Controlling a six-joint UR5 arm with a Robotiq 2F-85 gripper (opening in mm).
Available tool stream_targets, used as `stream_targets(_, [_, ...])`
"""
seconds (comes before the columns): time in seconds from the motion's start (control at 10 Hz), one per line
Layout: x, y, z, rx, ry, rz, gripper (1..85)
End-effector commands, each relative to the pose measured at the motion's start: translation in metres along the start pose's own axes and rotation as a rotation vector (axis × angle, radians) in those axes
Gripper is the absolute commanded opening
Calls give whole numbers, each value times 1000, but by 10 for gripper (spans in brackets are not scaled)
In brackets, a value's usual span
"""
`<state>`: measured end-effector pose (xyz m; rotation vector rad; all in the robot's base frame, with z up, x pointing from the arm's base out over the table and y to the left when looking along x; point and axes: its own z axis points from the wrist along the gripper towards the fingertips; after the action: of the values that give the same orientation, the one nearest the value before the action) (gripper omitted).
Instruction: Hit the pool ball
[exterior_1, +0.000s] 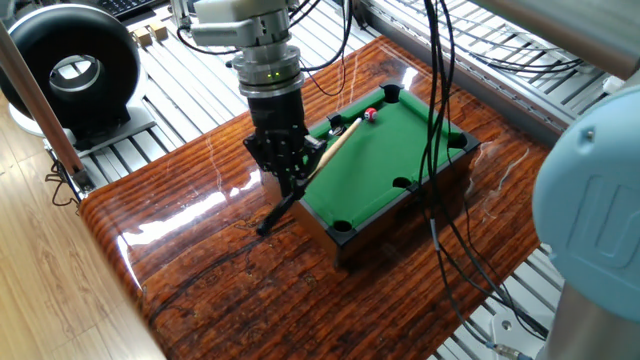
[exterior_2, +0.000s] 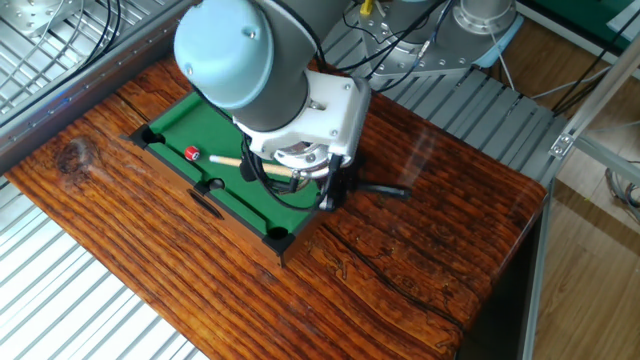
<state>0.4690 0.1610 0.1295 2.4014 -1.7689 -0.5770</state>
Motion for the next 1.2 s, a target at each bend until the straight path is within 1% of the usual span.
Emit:
stream_targets(0.0, [-15,-22,-3,85,-57,29,10])
stream_targets(0.1, [-21,-24,-4,91,-78,31,10])
stream_targets(0.2, [-16,-20,-3,74,-61,37,10])
stream_targets(0.3, [-16,-15,-3,55,-61,43,10])
stream_targets(0.4, [-15,-12,-3,45,-55,64,10])
stream_targets(0.5, [-8,-9,-3,39,-36,85,10])
stream_targets(0.6, [5,-7,-4,38,-11,84,10])
stream_targets(0.7, [12,-6,-3,38,-24,67,10])
stream_targets(0.8, [14,-3,-1,42,-45,56,10])
stream_targets(0.9, [13,-3,0,41,-57,53,10])
stream_targets(1.0, [9,-3,0,36,-61,53,10])
stream_targets(1.1, [10,-4,-1,38,-52,55,10])
